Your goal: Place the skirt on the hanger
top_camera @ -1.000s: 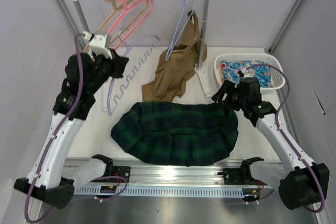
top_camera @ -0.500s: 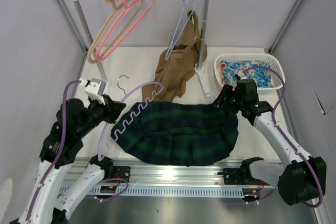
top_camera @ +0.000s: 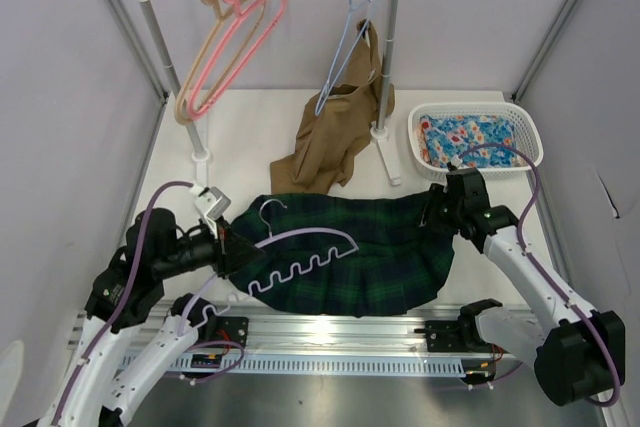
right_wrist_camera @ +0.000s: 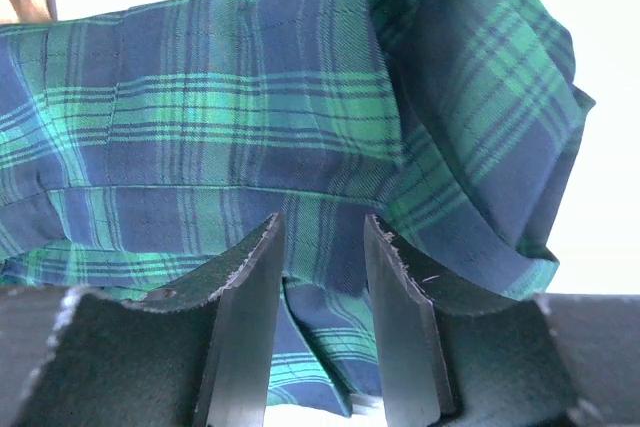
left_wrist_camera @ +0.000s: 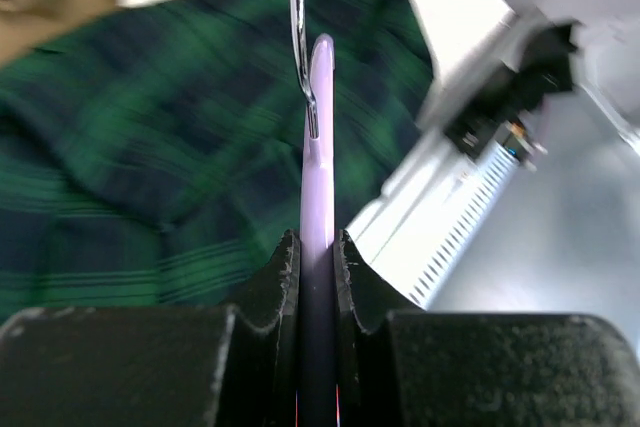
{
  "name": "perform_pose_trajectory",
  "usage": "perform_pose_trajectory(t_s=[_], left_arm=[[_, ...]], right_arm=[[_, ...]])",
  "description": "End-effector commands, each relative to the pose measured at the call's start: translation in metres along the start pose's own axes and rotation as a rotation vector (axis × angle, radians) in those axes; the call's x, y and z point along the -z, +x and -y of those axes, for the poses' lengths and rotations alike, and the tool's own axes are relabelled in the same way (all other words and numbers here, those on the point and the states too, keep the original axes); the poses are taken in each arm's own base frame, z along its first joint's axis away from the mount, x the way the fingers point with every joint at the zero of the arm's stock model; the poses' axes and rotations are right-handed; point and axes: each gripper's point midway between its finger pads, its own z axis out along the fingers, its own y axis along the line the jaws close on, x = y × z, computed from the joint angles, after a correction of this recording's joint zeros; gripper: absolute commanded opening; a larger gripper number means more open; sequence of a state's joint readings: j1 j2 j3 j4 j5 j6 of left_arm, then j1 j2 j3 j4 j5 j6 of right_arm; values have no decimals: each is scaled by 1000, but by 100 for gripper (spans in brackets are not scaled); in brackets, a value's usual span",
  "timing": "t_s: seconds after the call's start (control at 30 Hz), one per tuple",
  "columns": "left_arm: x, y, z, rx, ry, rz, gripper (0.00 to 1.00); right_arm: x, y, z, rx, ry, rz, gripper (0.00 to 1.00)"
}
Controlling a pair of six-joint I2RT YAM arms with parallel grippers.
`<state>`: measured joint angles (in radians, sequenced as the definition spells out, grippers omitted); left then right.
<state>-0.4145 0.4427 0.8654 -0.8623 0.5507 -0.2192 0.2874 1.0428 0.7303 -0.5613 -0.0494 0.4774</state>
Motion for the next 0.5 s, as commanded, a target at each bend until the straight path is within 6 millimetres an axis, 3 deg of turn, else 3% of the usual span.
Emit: perform_pose_trajectory(t_s=[0.0,0.27,0.47], left_arm=[[1,-12,31,-59,174,37,0],[-17,-24,32,-69,210,50,0],[-41,-23,34,-95,216,20,0]], right_arm=[[8,-1,5,-7,27,31,43],[9,8,3,-13,29,35,42],[15,7,5,-31,39,68,41]])
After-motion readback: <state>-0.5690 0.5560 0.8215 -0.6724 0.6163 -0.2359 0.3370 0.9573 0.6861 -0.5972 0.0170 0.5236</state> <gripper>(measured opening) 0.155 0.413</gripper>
